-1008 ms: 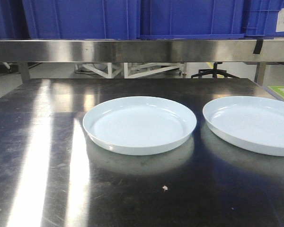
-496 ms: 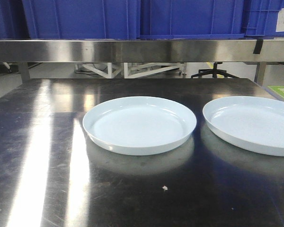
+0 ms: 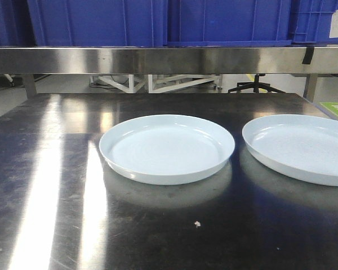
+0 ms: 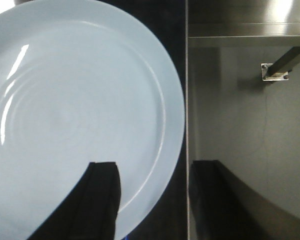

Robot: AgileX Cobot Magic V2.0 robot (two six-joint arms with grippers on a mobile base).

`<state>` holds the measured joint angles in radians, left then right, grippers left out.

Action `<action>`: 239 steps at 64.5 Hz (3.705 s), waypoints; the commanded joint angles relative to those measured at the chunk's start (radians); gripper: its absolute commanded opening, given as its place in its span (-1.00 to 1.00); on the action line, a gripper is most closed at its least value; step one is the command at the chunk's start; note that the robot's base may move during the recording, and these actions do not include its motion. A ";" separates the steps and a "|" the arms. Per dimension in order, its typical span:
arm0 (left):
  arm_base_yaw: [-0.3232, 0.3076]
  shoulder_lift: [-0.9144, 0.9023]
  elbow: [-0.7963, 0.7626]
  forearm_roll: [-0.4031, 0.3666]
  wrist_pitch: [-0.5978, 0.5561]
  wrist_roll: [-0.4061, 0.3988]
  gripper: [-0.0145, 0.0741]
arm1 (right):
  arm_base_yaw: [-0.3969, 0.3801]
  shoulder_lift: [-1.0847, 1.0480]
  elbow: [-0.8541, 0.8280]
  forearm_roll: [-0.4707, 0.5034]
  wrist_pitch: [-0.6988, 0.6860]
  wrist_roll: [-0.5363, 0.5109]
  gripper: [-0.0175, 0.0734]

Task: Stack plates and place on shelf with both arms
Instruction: 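Grasp the rim of the other white plate with the right gripper, then lift the white plate high with the right gripper and hold it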

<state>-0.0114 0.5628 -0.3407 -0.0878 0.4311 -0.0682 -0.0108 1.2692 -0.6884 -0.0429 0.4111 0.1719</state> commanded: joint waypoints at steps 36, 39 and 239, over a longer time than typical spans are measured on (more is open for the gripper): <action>-0.004 0.001 -0.029 -0.007 -0.068 -0.007 -0.48 | -0.064 0.242 -0.141 -0.014 -0.123 -0.004 -0.02; -0.004 0.001 -0.029 -0.007 -0.068 -0.007 -0.48 | -0.064 0.243 -0.141 -0.014 -0.125 -0.004 -0.28; -0.004 0.001 -0.029 -0.009 -0.068 -0.007 -0.48 | 0.031 -0.665 0.075 -0.019 -0.076 -0.004 -0.55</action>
<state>-0.0114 0.5628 -0.3407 -0.0878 0.4311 -0.0682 0.0520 0.7025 -0.6386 -0.0547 0.4030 0.1729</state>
